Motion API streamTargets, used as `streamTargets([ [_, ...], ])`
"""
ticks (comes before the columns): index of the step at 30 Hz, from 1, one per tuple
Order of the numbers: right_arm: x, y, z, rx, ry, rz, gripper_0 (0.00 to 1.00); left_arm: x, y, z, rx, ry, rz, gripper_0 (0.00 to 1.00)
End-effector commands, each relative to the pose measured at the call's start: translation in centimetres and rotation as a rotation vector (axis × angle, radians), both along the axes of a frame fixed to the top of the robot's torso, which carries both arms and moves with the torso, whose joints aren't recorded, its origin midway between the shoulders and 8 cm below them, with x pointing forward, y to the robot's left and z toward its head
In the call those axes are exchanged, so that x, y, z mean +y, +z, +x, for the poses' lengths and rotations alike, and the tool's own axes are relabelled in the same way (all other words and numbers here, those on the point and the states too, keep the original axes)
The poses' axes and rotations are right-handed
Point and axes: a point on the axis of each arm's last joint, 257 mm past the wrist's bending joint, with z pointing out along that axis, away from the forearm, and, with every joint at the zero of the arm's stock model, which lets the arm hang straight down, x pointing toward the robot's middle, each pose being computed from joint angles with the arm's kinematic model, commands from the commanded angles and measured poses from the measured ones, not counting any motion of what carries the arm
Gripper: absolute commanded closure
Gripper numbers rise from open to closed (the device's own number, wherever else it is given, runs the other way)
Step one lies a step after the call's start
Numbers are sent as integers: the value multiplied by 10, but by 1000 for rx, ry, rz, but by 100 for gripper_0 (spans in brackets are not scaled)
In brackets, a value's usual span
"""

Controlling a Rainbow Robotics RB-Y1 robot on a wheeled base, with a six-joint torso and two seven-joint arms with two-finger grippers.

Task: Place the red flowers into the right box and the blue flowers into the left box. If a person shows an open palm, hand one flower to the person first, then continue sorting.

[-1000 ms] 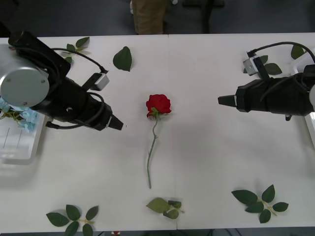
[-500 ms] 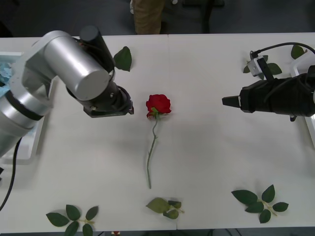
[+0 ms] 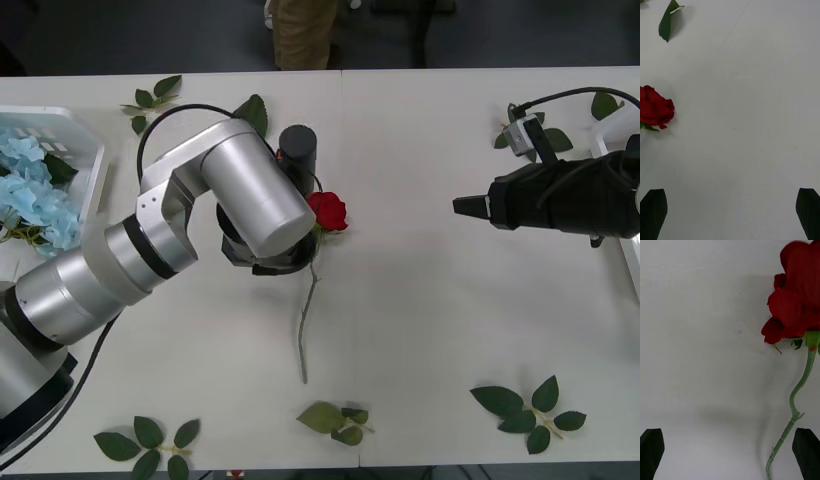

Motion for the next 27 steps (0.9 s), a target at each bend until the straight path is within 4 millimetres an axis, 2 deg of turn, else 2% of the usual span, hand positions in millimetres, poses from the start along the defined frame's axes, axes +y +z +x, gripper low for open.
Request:
streamTargets([
  [1, -17, 6, -3, -3, -29, -19, 0, -35, 7, 7, -55, 60, -2, 0],
  [9, -19, 4, -3, -4, -35, -25, 0, -65, -20, 23, -111, 86, -55, 0],
  [12, -19, 4, -3, -6, -36, -22, 0, -70, -24, 26, -126, 73, -62, 0],
  [19, -19, 3, -3, -5, -35, -24, 0, -71, -36, 21, -137, 44, -36, 0],
  [27, -20, 4, -2, -7, -38, -29, 0, -61, -49, 18, -162, 20, 29, 0],
])
